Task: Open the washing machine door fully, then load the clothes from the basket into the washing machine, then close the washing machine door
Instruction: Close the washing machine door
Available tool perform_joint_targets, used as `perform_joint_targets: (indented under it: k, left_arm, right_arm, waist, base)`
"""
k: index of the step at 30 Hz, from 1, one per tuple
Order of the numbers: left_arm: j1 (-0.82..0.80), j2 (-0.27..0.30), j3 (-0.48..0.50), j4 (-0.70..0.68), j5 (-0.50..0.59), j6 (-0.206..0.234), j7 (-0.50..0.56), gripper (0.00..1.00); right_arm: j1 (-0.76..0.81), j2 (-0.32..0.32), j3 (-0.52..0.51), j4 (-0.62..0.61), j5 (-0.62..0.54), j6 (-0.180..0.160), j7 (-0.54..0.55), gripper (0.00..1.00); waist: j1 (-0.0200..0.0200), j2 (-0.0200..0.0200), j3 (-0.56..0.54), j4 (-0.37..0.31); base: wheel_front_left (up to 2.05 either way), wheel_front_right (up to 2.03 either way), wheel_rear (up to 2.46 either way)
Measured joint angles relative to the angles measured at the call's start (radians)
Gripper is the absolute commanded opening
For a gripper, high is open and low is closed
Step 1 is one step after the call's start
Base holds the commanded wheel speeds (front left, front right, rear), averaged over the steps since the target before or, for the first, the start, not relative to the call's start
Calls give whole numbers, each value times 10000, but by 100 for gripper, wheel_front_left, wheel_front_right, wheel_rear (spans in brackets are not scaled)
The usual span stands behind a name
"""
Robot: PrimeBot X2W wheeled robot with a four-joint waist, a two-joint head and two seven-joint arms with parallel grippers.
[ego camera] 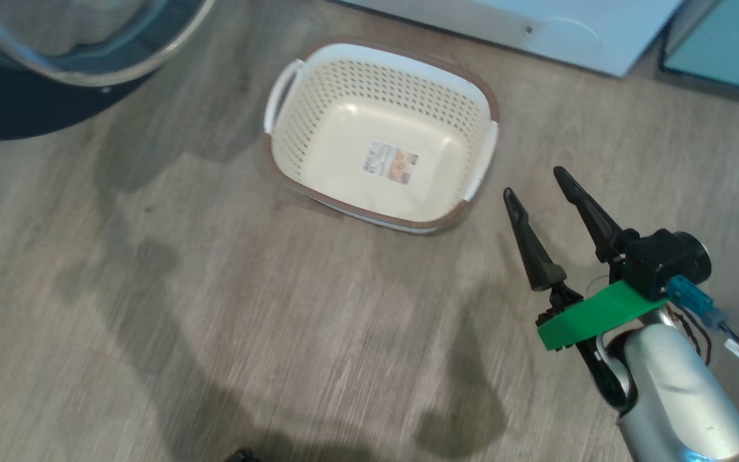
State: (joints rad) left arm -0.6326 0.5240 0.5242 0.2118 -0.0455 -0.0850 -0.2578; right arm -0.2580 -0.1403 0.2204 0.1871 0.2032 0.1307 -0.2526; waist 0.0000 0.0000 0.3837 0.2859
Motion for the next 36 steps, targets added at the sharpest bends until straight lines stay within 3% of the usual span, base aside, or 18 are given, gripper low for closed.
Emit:
perform_joint_targets:
  k: [5, 6, 11, 18, 24, 31, 36]
  left_arm:
    - [-1244, 370, 809, 2713, -721, 4, 0, 0]
    - [-1244, 370, 809, 2713, -721, 4, 0, 0]
    - [-3035, 403, 1956, 5785, -2259, 48, 88, 0]
    - [-4566, 573, 3227, 8525, -4031, 2, 1682, 0]
    - [-5231, 698, 4167, 9743, -5214, -2, 2757, 0]
    - [-5564, 790, 4579, 10303, -6123, -238, 4040, 0]
    - [-5555, 844, 4504, 10303, -6178, -349, 4533, 0]
  right_arm:
    - [-12, -6, 92, -4, 4, 0, 0, 100]
    - [-12, -6, 92, -4, 4, 0, 0, 100]
    - [-62, 0, 165, -4, 6, 0, 0, 100]
    - [-308, 40, 173, -6, 6, 0, 0, 100]
    - [-315, 90, 176, -6, 6, 0, 0, 100]
    - [-366, 92, 136, -4, 6, 0, 0, 100]
    - [-367, 104, 136, 13, 6, 0, 0, 100]
  waist:
    - [0, 0, 339, -529]
    - [0, 0, 339, -529]
    - [0, 0, 453, -848]
    - [0, 0, 499, -1052]
    - [0, 0, 532, -1187]
    - [0, 0, 509, -1271]
    - [0, 0, 437, -1291]
  base:
    - [0, 0, 0]
    - [0, 0, 0]
    - [0, 0, 0]
    - [0, 0, 0]
    - [0, 0, 0]
    - [0, 0, 0]
    - [0, 0, 0]
